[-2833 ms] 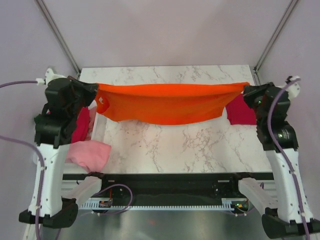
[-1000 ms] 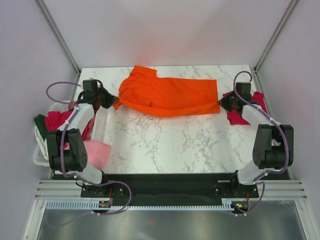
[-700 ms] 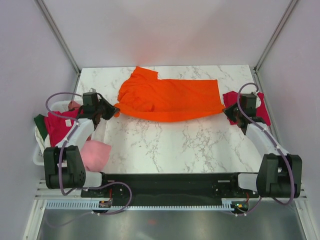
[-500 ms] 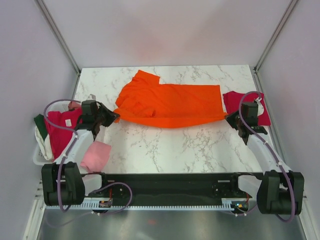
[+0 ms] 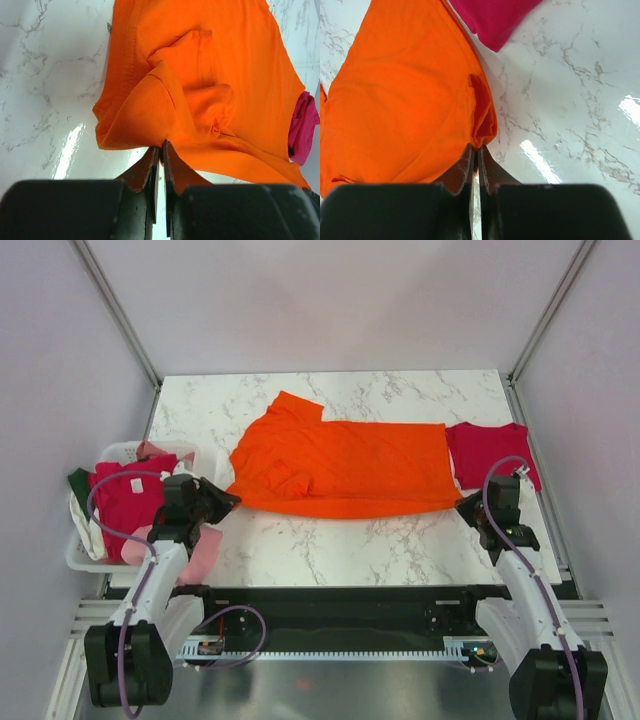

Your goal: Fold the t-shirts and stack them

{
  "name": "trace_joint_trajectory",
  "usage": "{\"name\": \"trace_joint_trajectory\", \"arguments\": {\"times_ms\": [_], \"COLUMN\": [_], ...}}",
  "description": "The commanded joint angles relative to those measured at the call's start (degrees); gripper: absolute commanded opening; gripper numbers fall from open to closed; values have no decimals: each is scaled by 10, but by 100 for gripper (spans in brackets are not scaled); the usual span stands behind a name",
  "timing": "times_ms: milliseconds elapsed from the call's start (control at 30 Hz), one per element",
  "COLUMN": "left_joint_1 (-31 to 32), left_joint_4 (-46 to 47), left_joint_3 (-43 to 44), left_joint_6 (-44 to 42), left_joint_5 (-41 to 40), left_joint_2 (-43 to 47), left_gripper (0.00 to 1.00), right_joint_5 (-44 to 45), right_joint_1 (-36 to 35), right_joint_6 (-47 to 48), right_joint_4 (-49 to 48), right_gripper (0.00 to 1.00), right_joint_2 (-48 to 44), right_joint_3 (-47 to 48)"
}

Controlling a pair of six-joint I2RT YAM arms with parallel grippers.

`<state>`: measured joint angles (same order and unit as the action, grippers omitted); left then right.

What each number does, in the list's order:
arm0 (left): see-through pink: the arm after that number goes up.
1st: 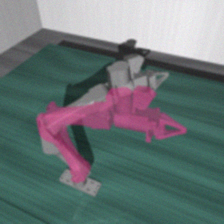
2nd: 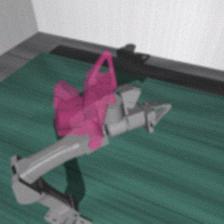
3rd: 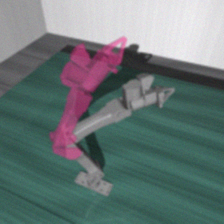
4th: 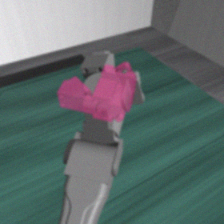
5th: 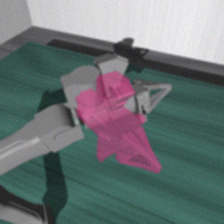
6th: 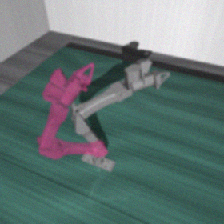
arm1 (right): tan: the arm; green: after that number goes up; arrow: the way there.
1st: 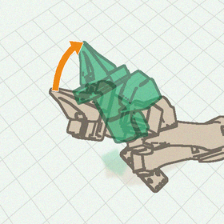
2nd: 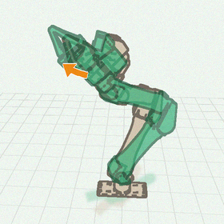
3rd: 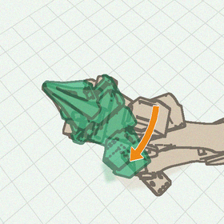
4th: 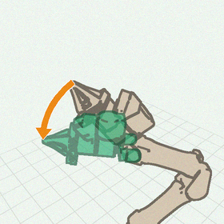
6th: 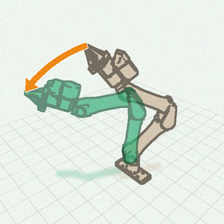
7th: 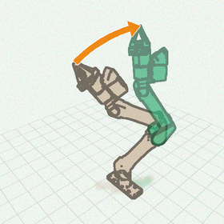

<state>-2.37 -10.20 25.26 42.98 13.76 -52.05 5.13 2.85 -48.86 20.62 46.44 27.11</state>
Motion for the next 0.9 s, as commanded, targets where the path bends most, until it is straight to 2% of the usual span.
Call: {"name": "trace_joint_trajectory", "arguments": {"times_ms": [0, 67, 167, 200, 233, 267, 333, 467, 567, 633, 867], "left_joint_1": [2, 2, 2, 2, 2, 2, 2, 2, 4, 5, 11], "left_joint_4": [-10, -25, -46, -51, -72, -85, -108, -133, -130, -121, -34], "left_joint_3": [-17, -30, -43, -44, -41, -35, -16, 35, 95, 148, 281], "left_joint_6": [-5, 3, 10, 11, 12, 15, 11, -16, -39, -48, -58], "left_joint_5": [2, -5, -18, -21, -30, -37, -58, -72, -61, -50, -9], "left_joint_2": [48, 64, 92, 100, 102, 105, 118, 142, 109, 73, -145], "left_gripper": [14, 16, 19, 28, 45, 76, 99, 100, 100, 100, 100], "right_joint_5": [30, 41, 53, 57, 63, 69, 81, 90, 68, 56, 53], "right_joint_1": [3, 2, 3, 3, 2, 3, 3, 3, 2, 0, -5], "right_joint_6": [-2, -7, -14, -16, -17, -17, -8, 46, 97, 127, 175], "right_joint_4": [34, 44, 60, 71, 76, 80, 81, 61, 37, 24, -18], "right_gripper": [9, 12, 29, 32, 42, 47, 54, 55, 52, 50, 49], "right_joint_2": [-34, -59, -85, -91, -99, -103, -108, -66, 12, 79, 250], "right_joint_3": [-11, -17, -26, -22, -19, -15, 3, 59, 124, 175, 300]}}
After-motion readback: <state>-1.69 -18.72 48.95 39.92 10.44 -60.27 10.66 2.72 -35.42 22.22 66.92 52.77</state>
